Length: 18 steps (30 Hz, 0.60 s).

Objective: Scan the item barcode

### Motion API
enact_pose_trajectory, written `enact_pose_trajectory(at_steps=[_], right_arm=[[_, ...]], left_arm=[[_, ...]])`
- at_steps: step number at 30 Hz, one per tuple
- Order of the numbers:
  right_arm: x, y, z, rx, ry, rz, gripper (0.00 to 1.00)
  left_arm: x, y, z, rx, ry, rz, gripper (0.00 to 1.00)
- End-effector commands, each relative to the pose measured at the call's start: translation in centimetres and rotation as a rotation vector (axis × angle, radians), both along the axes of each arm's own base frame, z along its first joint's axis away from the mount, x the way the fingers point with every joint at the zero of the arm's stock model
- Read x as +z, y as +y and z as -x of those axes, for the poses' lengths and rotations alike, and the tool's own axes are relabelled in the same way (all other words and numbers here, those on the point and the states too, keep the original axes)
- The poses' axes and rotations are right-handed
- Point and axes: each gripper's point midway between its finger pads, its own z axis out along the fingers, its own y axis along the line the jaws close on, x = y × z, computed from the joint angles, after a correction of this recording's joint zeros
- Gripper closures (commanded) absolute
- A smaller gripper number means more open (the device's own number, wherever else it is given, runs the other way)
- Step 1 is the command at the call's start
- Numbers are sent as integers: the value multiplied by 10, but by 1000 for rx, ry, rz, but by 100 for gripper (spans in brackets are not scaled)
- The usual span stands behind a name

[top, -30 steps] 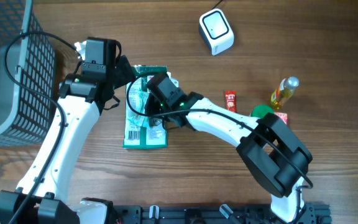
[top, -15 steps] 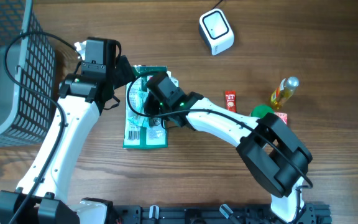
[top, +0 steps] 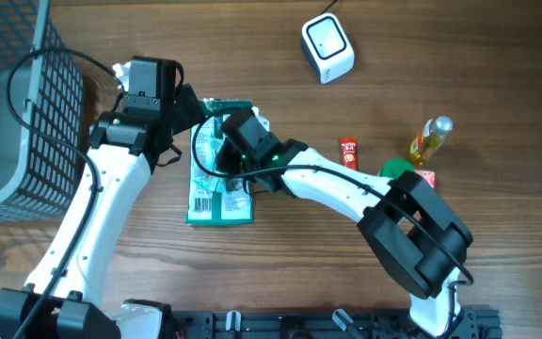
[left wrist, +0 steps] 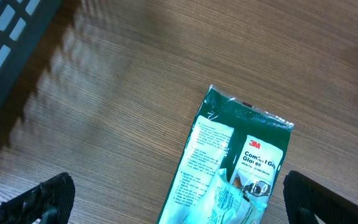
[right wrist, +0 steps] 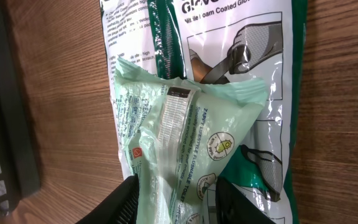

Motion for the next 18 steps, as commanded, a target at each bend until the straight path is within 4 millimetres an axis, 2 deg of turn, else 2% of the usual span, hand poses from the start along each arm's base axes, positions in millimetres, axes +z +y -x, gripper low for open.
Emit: enact_pose_trajectory(at_steps=[1, 18], right_arm=[[-10, 0, 0, -8, -1, 24, 60], [-10, 0, 0, -6, -3, 25, 57]], left_arm=[[-2, 1, 0, -9, 6, -8, 0], [-2, 1, 0, -9, 6, -8, 0]])
